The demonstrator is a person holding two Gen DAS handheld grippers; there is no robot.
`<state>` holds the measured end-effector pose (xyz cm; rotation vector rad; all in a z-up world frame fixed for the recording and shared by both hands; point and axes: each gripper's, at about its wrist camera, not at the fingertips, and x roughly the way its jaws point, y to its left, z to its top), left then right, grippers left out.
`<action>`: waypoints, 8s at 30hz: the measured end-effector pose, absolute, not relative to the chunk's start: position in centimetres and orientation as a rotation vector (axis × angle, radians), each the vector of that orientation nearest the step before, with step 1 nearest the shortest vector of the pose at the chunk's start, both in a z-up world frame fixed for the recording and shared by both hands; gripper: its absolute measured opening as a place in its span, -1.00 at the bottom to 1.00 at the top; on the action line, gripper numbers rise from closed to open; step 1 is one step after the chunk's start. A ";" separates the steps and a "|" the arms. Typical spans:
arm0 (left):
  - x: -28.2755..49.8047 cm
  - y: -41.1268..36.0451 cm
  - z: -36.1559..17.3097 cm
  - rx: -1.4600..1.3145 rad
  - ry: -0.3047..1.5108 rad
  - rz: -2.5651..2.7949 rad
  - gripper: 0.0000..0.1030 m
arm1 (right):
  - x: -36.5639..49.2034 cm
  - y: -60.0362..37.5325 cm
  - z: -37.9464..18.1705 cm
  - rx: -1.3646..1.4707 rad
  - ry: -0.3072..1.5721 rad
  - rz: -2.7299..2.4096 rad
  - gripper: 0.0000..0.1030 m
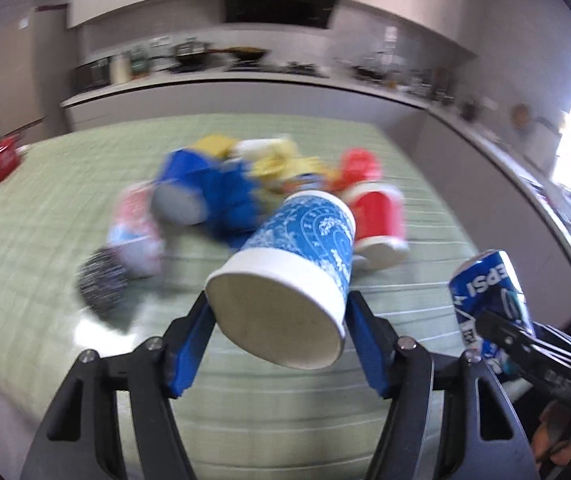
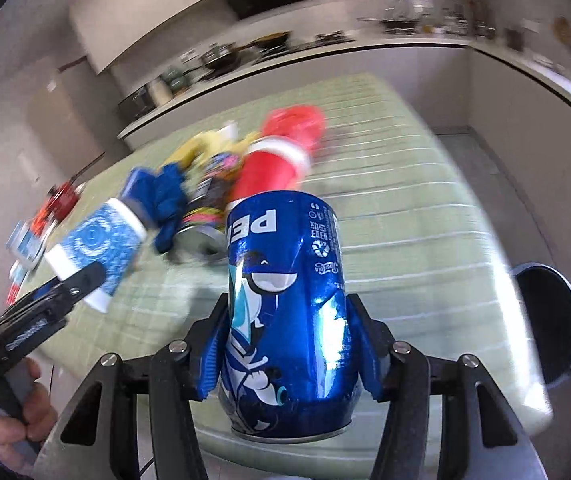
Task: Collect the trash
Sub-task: 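Carry the Pepsi can and paper cup over the black bucket with both tools, then open both tools to drop the can and cup into the bucket, then move both tools back toward the remaining items on the island, then grasp the red paper cup with the right tool while the left tool grasps the black spray can, then carry the red cup and spray can over the black bucket with both tools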
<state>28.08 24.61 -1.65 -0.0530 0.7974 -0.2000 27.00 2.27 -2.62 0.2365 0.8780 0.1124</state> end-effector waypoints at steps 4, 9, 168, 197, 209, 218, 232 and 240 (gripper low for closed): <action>28.6 20.0 -2.1 -0.045 0.820 -0.355 0.30 | 25.1 -2.4 -2.1 0.280 0.867 -0.047 0.11; 28.1 13.2 -2.2 -0.023 0.840 -0.473 0.30 | 22.1 -9.3 -1.7 0.304 0.863 -0.200 0.11; 39.8 19.2 -5.5 0.005 0.928 -0.129 0.04 | 41.8 2.3 -4.9 0.132 0.904 0.046 0.21; 33.6 18.7 -2.4 -0.054 0.833 -0.131 0.04 | 35.9 1.1 -0.7 0.146 0.794 0.123 0.09; 30.0 11.9 -1.6 -0.017 0.835 -0.385 0.04 | 27.6 -5.8 1.4 0.175 0.755 -0.137 0.09; 26.7 2.6 -1.0 0.023 0.814 -0.509 0.04 | 21.6 -15.5 1.9 0.224 0.728 -0.289 0.09; 24.5 -12.8 -5.3 -0.028 0.902 -0.373 0.04 | 21.3 -34.3 -4.4 0.219 0.868 -0.141 0.09; 24.8 -15.2 -9.2 -0.004 0.948 -0.272 0.04 | 24.7 -37.4 -9.9 0.234 0.945 -0.040 0.10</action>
